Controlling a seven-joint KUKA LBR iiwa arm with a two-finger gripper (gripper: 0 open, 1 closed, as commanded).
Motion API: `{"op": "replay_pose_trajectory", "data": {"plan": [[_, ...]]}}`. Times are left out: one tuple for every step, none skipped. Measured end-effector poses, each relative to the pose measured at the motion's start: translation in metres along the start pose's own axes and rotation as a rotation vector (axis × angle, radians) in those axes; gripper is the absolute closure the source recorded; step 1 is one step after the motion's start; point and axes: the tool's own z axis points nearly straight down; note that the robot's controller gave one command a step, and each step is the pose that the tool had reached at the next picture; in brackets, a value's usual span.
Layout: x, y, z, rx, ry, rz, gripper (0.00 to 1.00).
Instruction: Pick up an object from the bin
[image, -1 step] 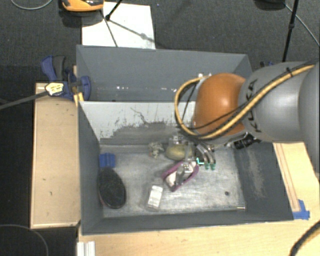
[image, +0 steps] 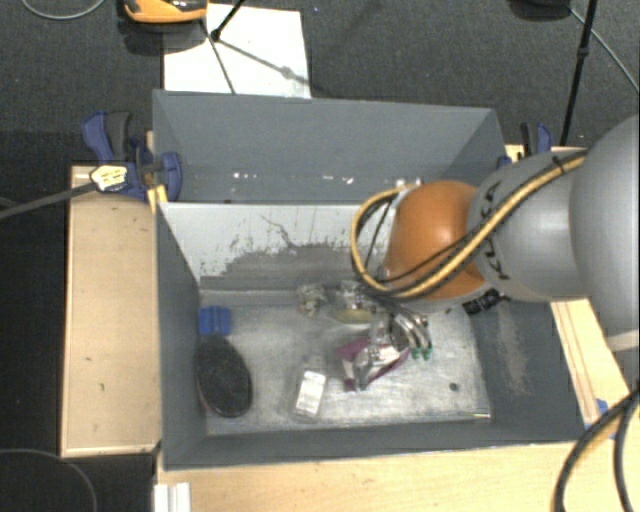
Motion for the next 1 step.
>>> {"op": "replay_pose_trajectory", "data": {"plan": [[-0.0015, 0.0002, -0.0016, 0.001, -0.007, 0.002, 1.00]]}}
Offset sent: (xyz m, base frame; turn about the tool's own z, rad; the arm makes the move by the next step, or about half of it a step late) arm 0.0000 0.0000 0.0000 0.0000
